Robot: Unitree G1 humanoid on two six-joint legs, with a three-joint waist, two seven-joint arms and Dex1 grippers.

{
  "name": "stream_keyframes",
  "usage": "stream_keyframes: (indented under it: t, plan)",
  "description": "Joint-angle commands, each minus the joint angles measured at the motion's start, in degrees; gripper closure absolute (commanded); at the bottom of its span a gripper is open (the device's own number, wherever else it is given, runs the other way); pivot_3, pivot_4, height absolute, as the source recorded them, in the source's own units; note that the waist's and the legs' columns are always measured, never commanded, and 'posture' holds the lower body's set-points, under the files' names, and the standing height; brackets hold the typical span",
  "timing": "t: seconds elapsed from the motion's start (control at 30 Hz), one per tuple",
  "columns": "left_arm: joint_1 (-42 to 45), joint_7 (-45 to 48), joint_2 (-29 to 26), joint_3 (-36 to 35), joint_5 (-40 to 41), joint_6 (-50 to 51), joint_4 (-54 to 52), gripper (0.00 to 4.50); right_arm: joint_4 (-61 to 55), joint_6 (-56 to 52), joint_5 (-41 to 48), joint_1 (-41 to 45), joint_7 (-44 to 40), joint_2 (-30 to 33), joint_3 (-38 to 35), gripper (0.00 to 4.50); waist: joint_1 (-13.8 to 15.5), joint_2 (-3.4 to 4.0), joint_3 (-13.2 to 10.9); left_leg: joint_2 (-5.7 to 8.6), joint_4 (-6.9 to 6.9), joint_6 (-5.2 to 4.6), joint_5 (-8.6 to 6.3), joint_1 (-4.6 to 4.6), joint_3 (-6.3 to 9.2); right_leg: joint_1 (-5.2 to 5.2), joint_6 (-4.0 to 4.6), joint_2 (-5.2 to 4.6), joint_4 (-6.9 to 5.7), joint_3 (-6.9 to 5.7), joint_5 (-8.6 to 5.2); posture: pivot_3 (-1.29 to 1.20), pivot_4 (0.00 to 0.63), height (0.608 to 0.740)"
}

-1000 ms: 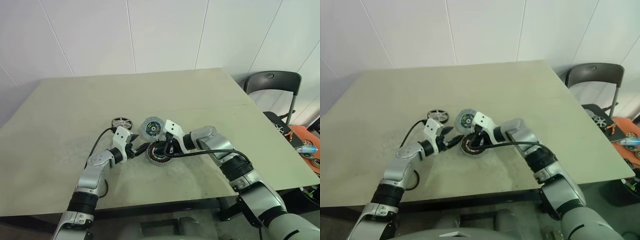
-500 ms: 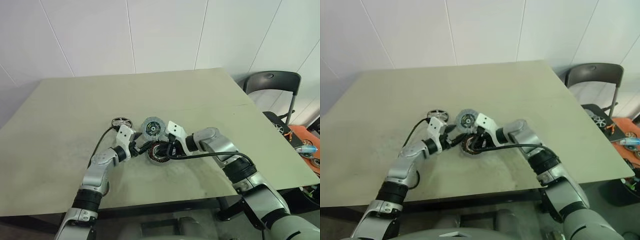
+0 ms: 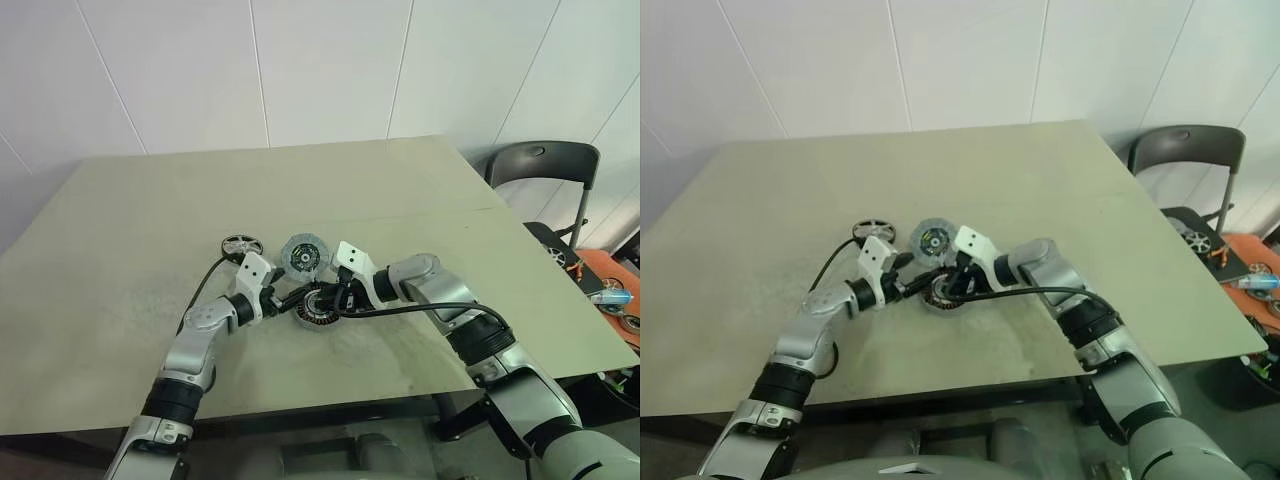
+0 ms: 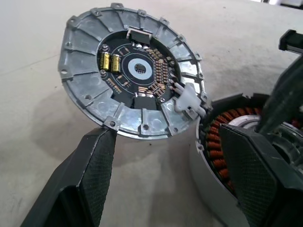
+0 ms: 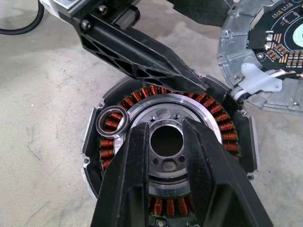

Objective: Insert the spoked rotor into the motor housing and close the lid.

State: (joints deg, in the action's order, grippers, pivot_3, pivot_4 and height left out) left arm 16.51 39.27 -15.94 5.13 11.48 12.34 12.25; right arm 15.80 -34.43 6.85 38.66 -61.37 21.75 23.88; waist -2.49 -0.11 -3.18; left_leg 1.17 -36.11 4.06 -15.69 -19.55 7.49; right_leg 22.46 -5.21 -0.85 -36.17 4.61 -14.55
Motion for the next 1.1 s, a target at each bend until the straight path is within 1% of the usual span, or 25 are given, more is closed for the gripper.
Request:
stream_keyframes:
  t: [0.03, 0.17, 0.33, 0.5, 0.67, 0.9, 1.1]
  plan:
    - [1.1, -0.6, -0.3, -1.3, 0.3, -0.8, -1.0, 0.86, 2.1, 1.8, -2.0, 2.0, 0.1, 1.3, -0.3, 3.35, 0.0, 0.0, 0.0, 0.0, 0.0, 0.0, 0.0, 0.01, 0.0, -0.01, 0.0, 0.0, 0.0, 0.0, 0.0, 0.0, 0.0, 0.74]
    - [0.4, -0.5, 0.1, -0.8, 0.6, -0.8, -1.7, 0.86, -0.4, 0.3, 2.1, 2.3, -3.1, 1.8, -3.5, 3.35, 0.0, 0.0, 0.0, 0.0, -0.03, 0.0, 0.0, 0.02, 0.0, -0.04, 0.0, 0.0, 0.0, 0.0, 0.0, 0.0, 0.0, 0.74]
    - [0.5, -0.8, 0.2, -0.9, 0.6, -1.1, -1.3, 0.86, -0.9, -0.2, 0.7, 1.8, -3.5, 2.1, -1.3, 3.35, -0.1, 0.0, 0.0, 0.0, 0.02, 0.0, 0.0, 0.0, 0.0, 0.0, 0.0, 0.0, 0.01, 0.0, 0.0, 0.0, 0.0, 0.74]
    - [0.1, 0.3, -0.4, -1.0, 1.2, -0.9, -2.2, 0.86, -3.9, -1.5, 1.9, 0.7, -4.0, 1.3, -0.8, 3.35, 0.0, 0.0, 0.0, -0.01, 0.03, 0.0, 0.0, 0.0, 0.0, 0.01, 0.0, 0.01, 0.0, 0.0, 0.0, 0.0, 0.0, 0.74]
    - [-0.6, 1.8, -1.8, -1.3, 1.6, -1.1, -3.8, 0.86, -5.8, -2.0, 2.1, 1.0, -3.0, -0.9, -0.4, 3.35, -0.1, 0.0, 0.0, -0.01, 0.02, 0.0, 0.0, -0.01, 0.0, 0.02, 0.0, 0.01, 0.0, 0.0, 0.0, 0.0, 0.0, 0.74]
    - [-1.9, 3.3, -3.9, -2.2, 3.0, -0.2, -6.6, 0.86, -5.8, -1.7, -0.3, 1.3, -1.4, -2.0, 1.7, 3.35, 0.0, 0.0, 0.0, -0.01, 0.03, 0.0, 0.0, -0.02, 0.0, 0.03, 0.0, 0.0, 0.01, 0.0, -0.01, 0.0, 0.0, 0.74]
    - [-2.6, 3.4, -4.8, -3.0, 3.0, 0.0, -7.4, 0.86, -3.8, 0.4, -3.9, 1.6, -0.5, -0.9, 4.1, 3.35, 0.0, 0.0, 0.0, -0.01, 0.03, 0.0, 0.0, -0.01, 0.0, 0.03, 0.01, 0.0, 0.0, 0.0, -0.01, 0.0, 0.0, 0.74]
